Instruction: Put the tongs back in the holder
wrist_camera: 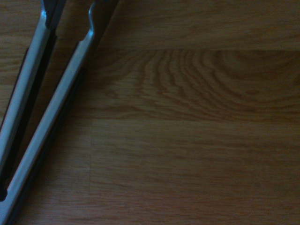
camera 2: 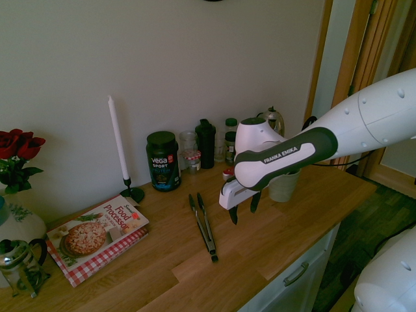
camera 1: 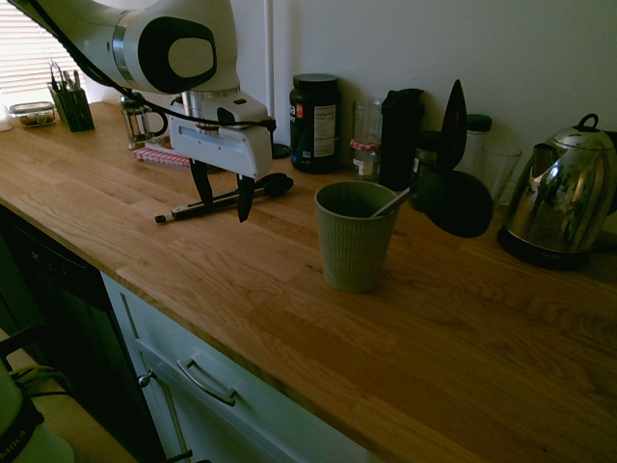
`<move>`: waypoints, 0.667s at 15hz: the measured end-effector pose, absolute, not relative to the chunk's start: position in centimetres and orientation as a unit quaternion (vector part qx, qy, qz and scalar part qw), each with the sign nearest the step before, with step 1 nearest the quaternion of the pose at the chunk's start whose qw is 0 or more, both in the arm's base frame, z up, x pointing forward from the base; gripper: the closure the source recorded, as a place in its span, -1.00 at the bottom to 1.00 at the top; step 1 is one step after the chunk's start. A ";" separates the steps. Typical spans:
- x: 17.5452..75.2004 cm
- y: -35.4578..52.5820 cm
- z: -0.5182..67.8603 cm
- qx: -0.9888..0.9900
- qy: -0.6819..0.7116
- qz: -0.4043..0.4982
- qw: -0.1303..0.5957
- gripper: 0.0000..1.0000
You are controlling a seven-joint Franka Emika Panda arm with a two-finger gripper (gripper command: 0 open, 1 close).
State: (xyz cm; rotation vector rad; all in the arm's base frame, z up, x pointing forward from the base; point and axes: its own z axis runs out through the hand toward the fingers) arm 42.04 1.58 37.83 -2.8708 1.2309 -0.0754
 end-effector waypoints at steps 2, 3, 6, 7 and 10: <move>42.1 1.6 37.6 -0.918 0.395 -0.021 0.009 -1.00; 42.2 1.8 37.8 -0.918 0.396 -0.022 0.011 -1.00; 44.8 5.0 41.2 -0.907 0.415 -0.061 0.024 -1.00; 46.1 6.8 42.3 -0.900 0.428 -0.078 0.022 -1.00; 49.9 11.5 41.7 -0.885 0.455 -0.094 0.028 -1.00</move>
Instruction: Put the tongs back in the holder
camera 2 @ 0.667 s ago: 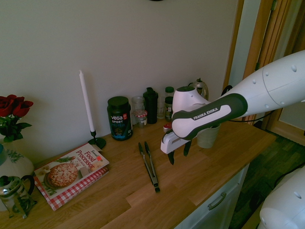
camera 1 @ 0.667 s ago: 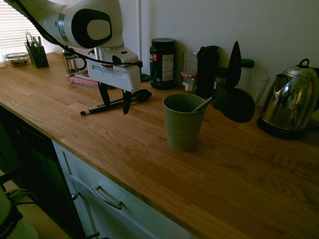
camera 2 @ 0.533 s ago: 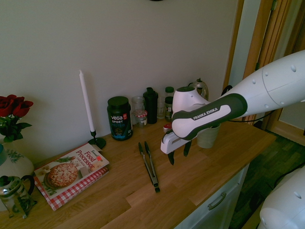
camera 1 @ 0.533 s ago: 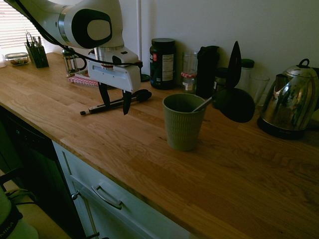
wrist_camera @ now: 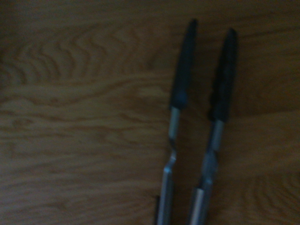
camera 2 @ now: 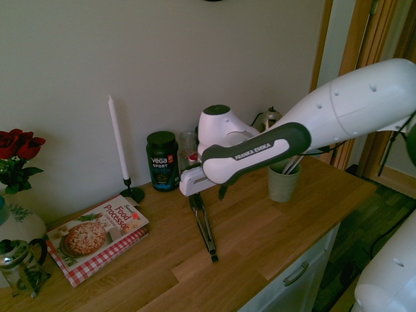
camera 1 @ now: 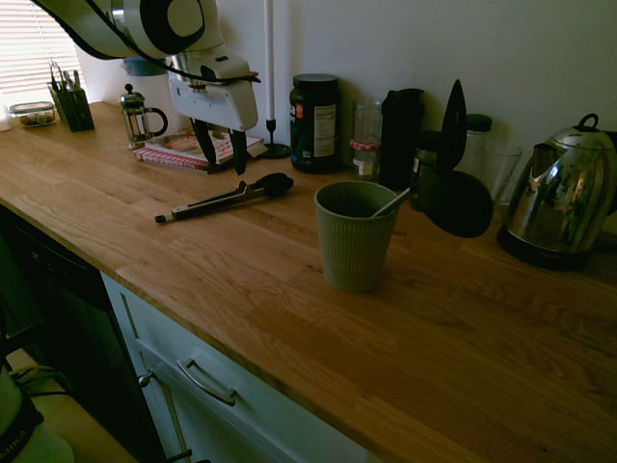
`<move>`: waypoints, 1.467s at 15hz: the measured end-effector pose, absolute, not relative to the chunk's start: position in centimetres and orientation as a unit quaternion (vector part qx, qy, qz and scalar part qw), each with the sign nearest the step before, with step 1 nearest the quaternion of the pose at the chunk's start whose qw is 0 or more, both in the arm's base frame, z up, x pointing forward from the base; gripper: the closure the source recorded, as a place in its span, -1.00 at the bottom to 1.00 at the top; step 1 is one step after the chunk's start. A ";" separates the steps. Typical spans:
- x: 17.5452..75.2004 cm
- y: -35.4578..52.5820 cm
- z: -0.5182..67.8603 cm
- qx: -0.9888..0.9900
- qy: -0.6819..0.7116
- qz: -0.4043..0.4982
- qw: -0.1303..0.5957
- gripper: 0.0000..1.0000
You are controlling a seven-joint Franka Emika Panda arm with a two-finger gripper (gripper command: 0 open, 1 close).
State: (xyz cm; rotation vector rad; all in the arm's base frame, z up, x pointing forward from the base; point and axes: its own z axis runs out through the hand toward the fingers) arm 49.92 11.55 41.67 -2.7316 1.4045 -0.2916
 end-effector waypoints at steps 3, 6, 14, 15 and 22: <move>53.2 14.0 38.1 -0.881 0.463 -0.090 0.040 -1.00; 54.2 14.5 35.7 -0.875 0.474 -0.092 0.038 1.00; 54.8 13.7 34.3 -0.871 0.481 -0.091 0.039 1.00; 54.8 13.6 34.1 -0.871 0.482 -0.090 0.039 1.00; 55.0 13.0 33.5 -0.869 0.487 -0.087 0.035 1.00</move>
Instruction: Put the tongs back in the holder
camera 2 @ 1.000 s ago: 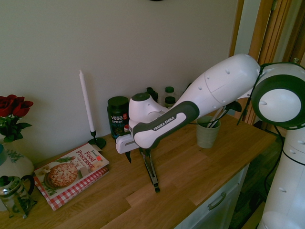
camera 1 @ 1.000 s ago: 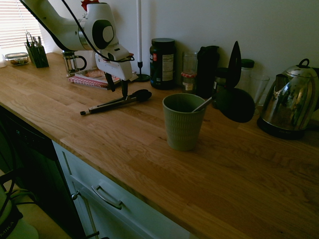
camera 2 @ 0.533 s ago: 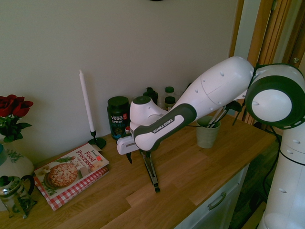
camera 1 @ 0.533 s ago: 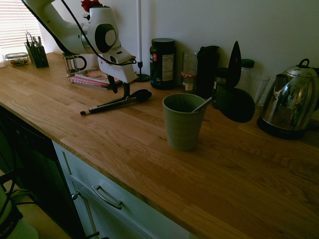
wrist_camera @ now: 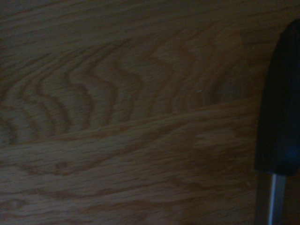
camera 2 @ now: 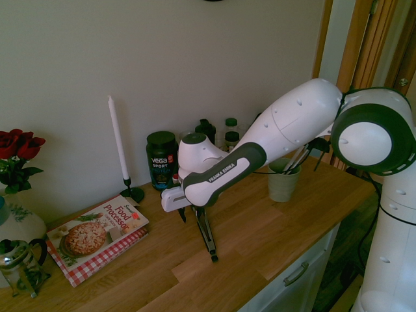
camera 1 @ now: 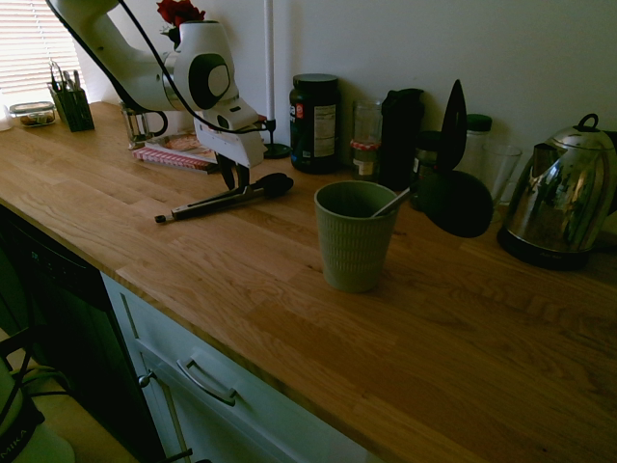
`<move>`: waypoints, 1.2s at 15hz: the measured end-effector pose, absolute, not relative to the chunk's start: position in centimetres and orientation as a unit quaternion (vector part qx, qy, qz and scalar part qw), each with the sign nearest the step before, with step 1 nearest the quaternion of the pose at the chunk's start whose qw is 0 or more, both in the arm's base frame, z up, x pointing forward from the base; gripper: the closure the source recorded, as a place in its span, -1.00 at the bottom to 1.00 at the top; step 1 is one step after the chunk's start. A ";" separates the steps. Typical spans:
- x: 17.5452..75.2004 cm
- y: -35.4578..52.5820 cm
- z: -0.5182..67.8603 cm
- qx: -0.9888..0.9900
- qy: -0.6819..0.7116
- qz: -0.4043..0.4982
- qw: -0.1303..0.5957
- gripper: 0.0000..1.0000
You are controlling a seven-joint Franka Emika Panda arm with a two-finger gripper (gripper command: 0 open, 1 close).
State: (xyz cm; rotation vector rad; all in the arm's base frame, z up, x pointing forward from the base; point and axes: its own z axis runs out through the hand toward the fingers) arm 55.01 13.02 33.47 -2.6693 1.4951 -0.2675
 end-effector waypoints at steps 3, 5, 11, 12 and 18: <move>55.2 12.3 33.3 -0.866 0.491 -0.088 0.035 1.00; 55.2 11.9 33.1 -0.865 0.493 -0.088 0.035 1.00; 55.4 10.8 33.3 -0.862 0.497 -0.087 0.039 1.00; 55.4 10.5 33.3 -0.863 0.496 -0.087 0.040 1.00; 53.2 9.4 46.5 -0.859 0.481 -0.174 0.032 1.00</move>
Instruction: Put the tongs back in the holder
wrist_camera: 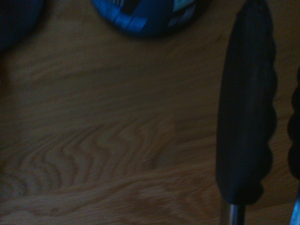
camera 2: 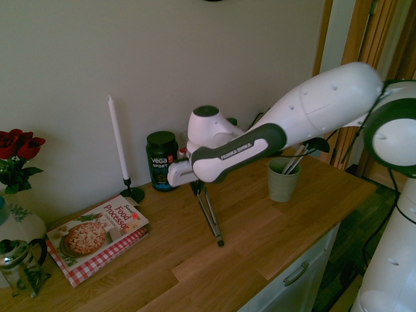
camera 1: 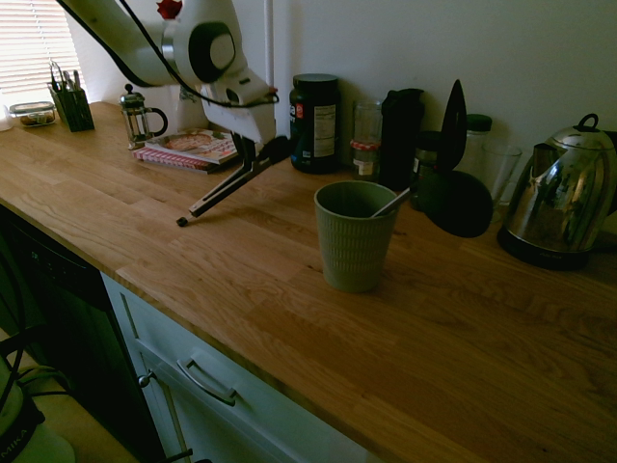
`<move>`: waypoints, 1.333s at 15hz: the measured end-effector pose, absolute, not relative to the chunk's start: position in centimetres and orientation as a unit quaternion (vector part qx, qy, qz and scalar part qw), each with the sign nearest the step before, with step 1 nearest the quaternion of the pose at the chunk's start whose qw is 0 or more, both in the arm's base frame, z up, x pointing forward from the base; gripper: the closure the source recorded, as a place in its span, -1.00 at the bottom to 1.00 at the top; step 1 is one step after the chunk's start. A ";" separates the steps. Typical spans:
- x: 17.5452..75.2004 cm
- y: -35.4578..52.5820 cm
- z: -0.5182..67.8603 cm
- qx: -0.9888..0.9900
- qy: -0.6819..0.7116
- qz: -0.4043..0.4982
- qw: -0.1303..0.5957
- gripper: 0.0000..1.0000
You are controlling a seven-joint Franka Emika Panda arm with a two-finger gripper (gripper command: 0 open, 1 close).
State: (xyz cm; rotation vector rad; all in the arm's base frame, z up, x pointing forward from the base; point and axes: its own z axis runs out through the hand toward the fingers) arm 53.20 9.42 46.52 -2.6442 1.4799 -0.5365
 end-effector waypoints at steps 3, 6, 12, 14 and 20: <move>48.8 6.5 58.8 -0.830 0.497 -0.252 -0.001 1.00; 45.0 2.0 67.1 -0.809 0.510 -0.292 0.004 1.00; 39.5 -7.8 69.3 -0.779 0.546 -0.308 -0.008 1.00; 39.5 -11.1 65.4 -0.780 0.551 -0.296 0.000 1.00; 40.0 -15.9 56.6 -0.786 0.560 -0.261 0.020 -1.00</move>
